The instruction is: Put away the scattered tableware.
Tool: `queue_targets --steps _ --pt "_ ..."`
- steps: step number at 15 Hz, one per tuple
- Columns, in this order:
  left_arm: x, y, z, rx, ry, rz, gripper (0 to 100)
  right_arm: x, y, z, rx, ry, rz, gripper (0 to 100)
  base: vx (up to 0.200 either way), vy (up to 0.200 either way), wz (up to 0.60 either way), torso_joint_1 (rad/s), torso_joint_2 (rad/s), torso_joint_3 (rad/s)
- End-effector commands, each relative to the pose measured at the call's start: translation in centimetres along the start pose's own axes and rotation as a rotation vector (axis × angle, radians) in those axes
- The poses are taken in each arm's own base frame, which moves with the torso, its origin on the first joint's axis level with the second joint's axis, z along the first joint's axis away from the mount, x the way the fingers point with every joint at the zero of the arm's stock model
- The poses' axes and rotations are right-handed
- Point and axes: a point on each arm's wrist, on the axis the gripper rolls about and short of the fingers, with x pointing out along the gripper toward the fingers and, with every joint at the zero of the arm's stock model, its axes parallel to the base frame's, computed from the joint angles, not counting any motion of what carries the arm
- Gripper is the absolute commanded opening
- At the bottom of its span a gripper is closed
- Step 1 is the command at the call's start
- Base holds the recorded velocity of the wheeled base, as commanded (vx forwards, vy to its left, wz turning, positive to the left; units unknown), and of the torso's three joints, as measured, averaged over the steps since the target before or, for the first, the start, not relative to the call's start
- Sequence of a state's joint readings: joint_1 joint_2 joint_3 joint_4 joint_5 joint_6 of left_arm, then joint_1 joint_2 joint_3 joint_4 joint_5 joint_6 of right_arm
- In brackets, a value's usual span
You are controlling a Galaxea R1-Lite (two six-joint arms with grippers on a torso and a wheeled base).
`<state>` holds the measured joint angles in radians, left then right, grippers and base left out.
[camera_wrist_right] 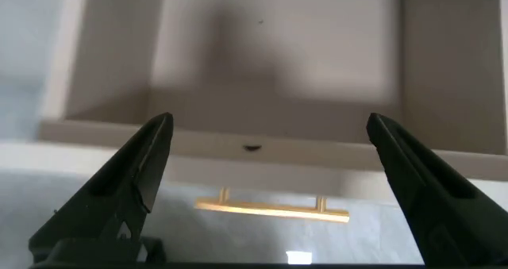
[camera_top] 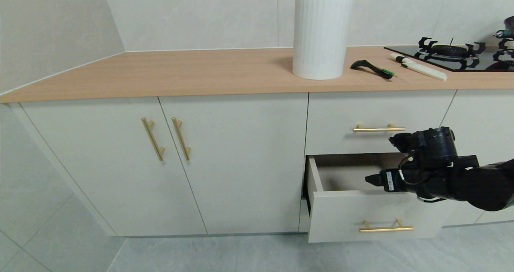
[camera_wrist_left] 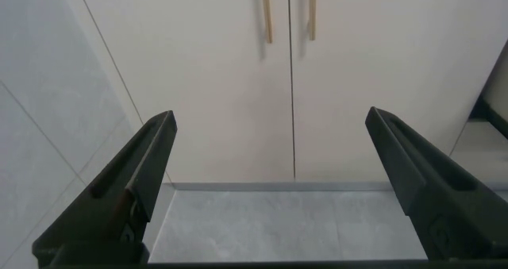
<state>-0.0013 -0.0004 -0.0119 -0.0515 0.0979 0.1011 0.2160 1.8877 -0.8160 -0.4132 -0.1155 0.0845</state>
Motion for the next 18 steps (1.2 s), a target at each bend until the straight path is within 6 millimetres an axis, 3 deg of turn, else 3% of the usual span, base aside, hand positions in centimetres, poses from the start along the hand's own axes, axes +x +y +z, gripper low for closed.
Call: queue_targets --steps 1,8,12,16,18 --pt "0.0 0.0 0.0 0.000 -0.001 0.000 100 1.2 0.5 -1.0 -0.013 0.045 0.002 100 0.000 0.000 0.00 0.000 0.00 0.000" --pt "0.0 0.0 0.0 0.000 -0.001 0.000 100 -0.6 0.2 -1.0 -0.026 0.101 -0.001 100 0.000 0.000 0.00 0.000 0.00 0.000" --pt "0.0 0.0 0.0 0.000 0.001 0.000 100 -3.2 -0.1 -1.5 -0.039 0.198 -0.007 100 0.000 0.000 0.00 0.000 0.00 0.000" --pt "0.0 0.0 0.0 0.000 -0.001 0.000 100 -6.5 -0.5 -3.1 -0.045 0.226 -0.002 100 0.000 0.000 0.00 0.000 0.00 0.000" --pt "0.0 0.0 0.0 0.000 -0.001 0.000 100 -8.5 -0.5 -4.8 -0.059 0.241 0.011 100 0.000 0.000 0.00 0.000 0.00 0.000"
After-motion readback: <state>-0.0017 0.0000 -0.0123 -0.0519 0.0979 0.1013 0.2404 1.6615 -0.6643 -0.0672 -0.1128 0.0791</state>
